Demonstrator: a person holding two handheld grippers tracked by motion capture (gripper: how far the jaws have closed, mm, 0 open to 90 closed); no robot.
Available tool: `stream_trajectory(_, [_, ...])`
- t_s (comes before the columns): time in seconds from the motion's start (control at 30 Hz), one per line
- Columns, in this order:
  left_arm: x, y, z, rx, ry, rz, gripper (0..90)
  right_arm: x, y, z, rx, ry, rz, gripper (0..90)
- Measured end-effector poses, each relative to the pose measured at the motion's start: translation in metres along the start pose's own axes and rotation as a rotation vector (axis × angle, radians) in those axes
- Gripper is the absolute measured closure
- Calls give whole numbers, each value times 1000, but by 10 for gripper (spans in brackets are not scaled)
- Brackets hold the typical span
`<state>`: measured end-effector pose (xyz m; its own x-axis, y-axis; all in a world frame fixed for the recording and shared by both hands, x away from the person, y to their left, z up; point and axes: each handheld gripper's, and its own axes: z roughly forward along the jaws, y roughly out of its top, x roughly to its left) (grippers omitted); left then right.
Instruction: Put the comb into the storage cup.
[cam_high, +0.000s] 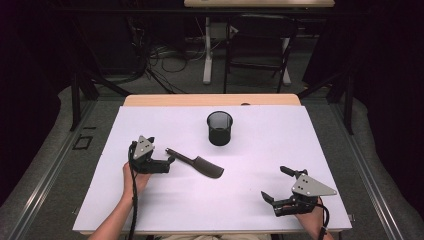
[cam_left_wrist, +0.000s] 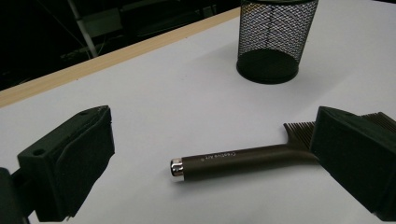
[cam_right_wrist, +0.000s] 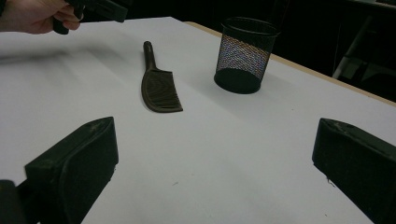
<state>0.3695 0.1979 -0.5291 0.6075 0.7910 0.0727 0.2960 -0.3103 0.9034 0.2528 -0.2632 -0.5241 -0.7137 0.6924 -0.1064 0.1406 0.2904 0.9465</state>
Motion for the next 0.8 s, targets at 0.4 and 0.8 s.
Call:
stream_trajectory(0.4, [3,6,16,38,9,-4,0,0,0,0,5,-2,-3,0])
stream_trajectory(0.8, [10,9,24,59,30,-19,88,0,0,1,7,-1,-7,0])
